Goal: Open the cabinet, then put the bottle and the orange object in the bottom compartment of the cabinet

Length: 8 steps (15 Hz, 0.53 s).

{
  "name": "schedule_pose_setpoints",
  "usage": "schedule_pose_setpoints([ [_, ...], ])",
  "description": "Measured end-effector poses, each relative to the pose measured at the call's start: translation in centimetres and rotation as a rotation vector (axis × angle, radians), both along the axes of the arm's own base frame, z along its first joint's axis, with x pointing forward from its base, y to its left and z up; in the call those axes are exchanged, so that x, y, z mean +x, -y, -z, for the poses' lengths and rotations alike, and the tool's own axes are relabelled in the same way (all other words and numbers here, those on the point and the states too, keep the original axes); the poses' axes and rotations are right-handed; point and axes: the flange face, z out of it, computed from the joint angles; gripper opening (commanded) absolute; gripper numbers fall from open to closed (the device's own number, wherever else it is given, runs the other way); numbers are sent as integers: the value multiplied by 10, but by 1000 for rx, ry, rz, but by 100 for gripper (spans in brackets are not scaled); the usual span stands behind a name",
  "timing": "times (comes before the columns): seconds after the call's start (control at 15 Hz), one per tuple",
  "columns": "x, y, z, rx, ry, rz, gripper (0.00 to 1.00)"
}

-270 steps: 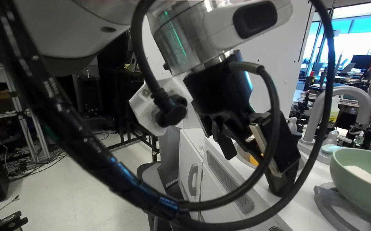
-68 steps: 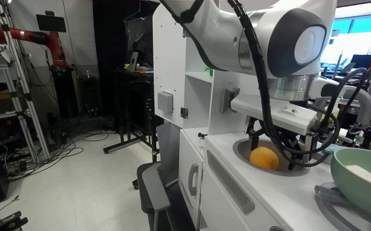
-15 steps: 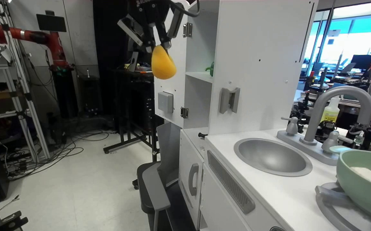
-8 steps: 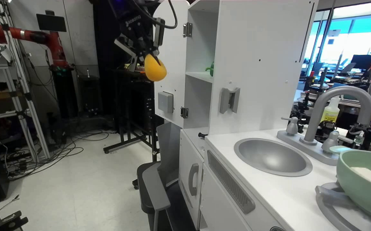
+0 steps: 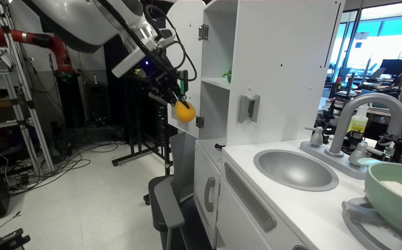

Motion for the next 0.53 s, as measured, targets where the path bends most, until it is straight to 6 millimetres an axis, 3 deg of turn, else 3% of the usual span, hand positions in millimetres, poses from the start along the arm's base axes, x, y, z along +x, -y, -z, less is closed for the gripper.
schedule_pose_setpoints([
  [0.27, 36, 7, 52, -29, 62, 78, 4],
  [0.53, 60, -1, 90, -48, 158, 135, 4],
])
